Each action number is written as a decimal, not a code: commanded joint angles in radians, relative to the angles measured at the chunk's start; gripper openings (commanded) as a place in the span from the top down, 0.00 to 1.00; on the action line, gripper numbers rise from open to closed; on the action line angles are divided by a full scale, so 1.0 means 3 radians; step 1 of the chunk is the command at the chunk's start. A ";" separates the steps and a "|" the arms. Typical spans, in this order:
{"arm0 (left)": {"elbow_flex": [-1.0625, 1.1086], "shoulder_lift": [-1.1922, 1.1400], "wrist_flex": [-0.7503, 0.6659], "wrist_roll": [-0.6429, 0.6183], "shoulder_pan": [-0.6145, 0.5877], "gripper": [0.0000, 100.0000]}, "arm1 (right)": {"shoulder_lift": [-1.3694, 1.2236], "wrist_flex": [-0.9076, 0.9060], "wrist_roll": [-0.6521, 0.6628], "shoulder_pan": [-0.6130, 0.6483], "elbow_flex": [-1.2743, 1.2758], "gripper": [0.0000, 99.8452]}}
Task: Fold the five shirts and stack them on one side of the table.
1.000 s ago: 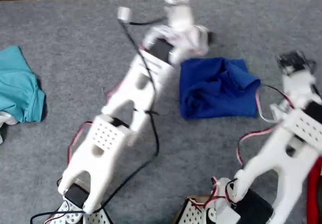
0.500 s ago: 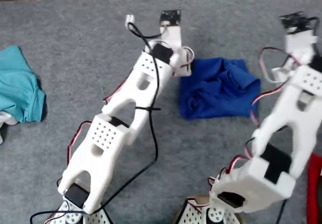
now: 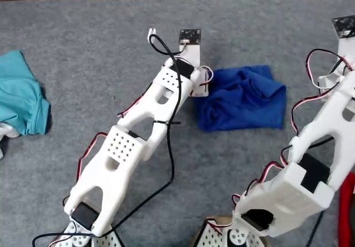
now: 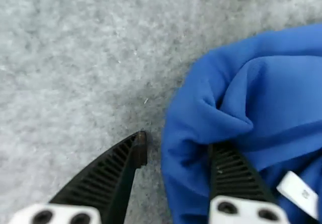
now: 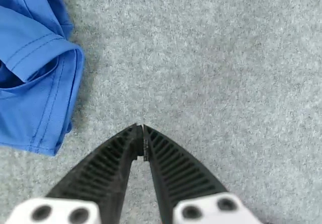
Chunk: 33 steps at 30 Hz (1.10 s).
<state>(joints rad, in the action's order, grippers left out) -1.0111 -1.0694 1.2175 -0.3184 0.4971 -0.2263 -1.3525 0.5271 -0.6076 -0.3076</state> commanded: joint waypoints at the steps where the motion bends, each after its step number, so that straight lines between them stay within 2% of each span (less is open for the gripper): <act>1: -0.0251 -0.0043 -0.0056 -0.0015 0.0051 0.94 | 0.0013 -0.0010 -0.0015 -0.0049 -0.0161 0.99; 2: -0.0322 -0.0084 -0.0056 -0.0005 0.0051 0.99 | 0.0013 -0.0010 -0.0010 -0.0049 -0.0161 0.99; 6: -0.0532 -0.0238 0.0031 -0.0031 0.0015 0.98 | 0.0013 -0.0010 -0.0010 -0.0049 -0.0161 0.99; 12: -0.0813 -0.0279 0.0496 0.0000 -0.0194 0.98 | 0.0013 -0.0072 -0.0005 -0.0049 -0.0161 0.99; 18: -0.0987 -0.0279 0.0982 0.0332 -0.0680 0.98 | 0.0013 -0.0107 -0.0010 -0.0043 -0.0156 0.99; 26: -0.1192 -0.0279 0.1647 0.0987 -0.1222 0.98 | 0.0033 -0.0102 -0.0005 -0.0008 -0.0054 0.99; 33: -0.1197 -0.0258 0.1800 0.1304 -0.1591 0.98 | 0.0033 -0.0107 -0.0005 0.0095 0.0084 0.99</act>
<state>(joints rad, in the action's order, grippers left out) -1.3288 -1.1630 1.7423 0.0422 0.0660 -0.2263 -1.3802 0.5271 -0.6030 -0.2846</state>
